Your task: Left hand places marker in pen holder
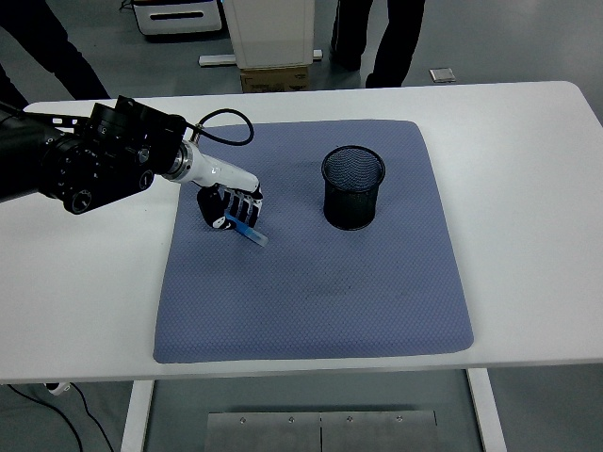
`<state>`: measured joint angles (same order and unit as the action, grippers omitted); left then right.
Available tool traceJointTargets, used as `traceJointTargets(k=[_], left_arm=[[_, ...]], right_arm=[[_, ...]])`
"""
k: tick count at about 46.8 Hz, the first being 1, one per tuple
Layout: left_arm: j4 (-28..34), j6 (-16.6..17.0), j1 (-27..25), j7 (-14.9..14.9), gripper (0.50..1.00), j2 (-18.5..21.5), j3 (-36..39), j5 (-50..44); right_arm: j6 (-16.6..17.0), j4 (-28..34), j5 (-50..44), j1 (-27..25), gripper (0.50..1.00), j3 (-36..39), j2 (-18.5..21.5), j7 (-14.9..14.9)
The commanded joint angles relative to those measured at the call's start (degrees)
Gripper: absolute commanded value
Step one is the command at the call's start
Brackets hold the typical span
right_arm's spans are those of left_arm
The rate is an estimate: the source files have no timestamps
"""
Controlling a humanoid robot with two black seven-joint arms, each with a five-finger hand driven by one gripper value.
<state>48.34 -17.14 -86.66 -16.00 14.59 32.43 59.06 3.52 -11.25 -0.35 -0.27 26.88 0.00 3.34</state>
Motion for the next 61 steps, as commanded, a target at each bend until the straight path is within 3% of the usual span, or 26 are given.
traceJointTargets(k=[1,3,9,13,24,36,46,61], left_arm=[[0.00,0.00,0.00,0.00,0.613,0.00,0.00,0.00],[0.00,0.09,0.00,0.09,0.637,0.00,0.00,0.00],[0.00,0.00,0.00,0.00,0.610,0.00,0.00,0.00],[0.08,-0.09,0.00,-0.17,0.645,0.00,0.00,0.00],[0.17,-0.35,0.00,-1.76,0.681,0.00,0.00,-0.09],[0.17,-1.41,0.00,-2.73,0.675,0.00,0.00,-0.09],[0.08,-1.41,0.00,-2.81,0.613,0.00,0.09,0.26],[0.17,-1.41,0.26,-2.90,0.613,-0.09,0.09,0.70]], right_arm=[[0.00,0.00,0.00,0.00,1.000,0.02,0.00,0.00],[0.00,0.00,0.00,0.00,1.000,0.02,0.00,0.00],[0.00,0.00,0.00,0.00,1.000,0.02,0.00,0.00],[0.00,0.00,0.00,0.00,1.000,0.02,0.00,0.00],[0.00,0.00,0.00,0.00,1.000,-0.07,0.00,0.00],[0.00,0.00,0.00,0.00,1.000,-0.07,0.00,0.00],[0.00,0.00,0.00,0.00,1.000,-0.07,0.00,0.00],[0.00,0.00,0.00,0.00,1.000,0.02,0.00,0.00]])
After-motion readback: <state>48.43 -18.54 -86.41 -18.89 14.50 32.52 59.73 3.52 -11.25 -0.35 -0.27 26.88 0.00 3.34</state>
